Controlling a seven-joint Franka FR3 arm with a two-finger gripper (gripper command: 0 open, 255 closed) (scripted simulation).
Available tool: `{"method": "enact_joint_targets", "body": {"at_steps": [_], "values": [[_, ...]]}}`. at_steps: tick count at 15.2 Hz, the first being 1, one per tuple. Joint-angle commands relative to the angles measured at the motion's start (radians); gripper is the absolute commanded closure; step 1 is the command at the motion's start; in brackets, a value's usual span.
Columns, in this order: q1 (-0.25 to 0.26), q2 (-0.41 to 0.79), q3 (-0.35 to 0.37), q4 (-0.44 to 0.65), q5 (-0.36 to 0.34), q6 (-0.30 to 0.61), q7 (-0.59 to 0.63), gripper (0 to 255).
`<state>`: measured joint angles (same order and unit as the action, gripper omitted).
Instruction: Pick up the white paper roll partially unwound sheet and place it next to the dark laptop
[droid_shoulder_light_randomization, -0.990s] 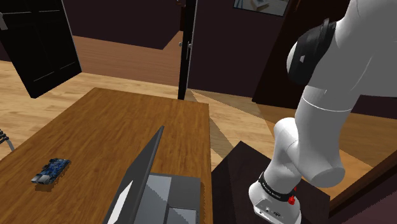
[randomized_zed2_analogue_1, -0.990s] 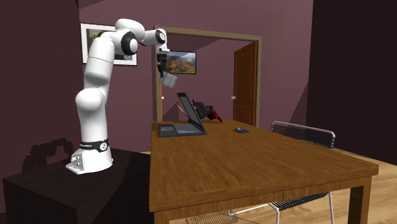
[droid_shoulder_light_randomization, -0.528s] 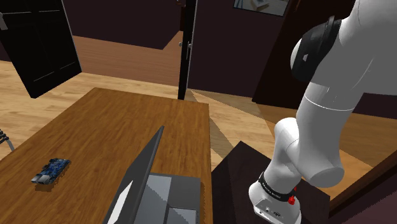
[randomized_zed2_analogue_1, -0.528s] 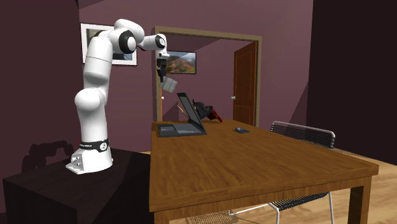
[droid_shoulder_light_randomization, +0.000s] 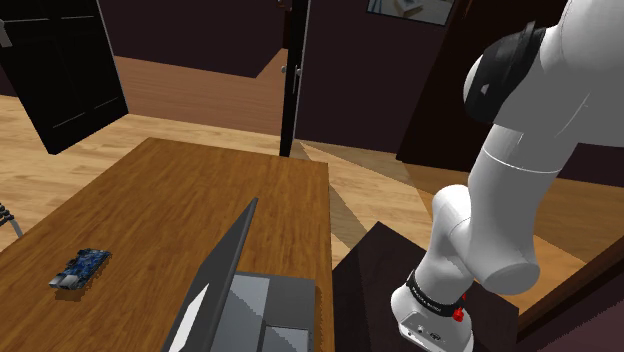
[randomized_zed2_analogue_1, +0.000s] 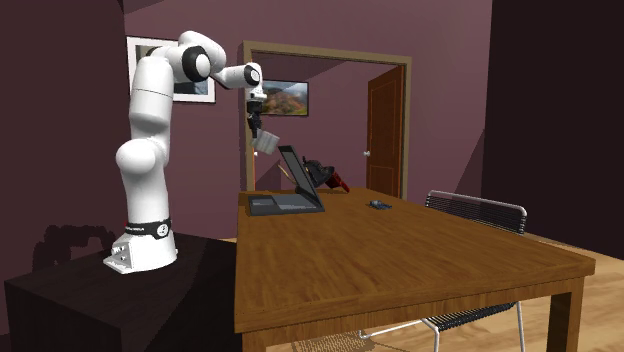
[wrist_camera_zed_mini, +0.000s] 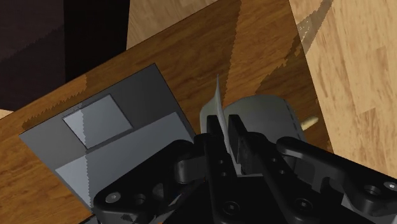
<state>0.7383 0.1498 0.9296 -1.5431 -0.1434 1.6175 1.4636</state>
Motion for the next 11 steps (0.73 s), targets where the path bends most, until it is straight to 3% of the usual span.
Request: {"method": "enact_joint_targets", "body": {"at_steps": [1, 11], "values": [[-0.007, -0.009, -0.001, -0.034, 0.007, 0.03, -0.005, 255], [-0.021, -0.022, -0.006, -0.18, 0.014, 0.168, -0.006, 255]]}}
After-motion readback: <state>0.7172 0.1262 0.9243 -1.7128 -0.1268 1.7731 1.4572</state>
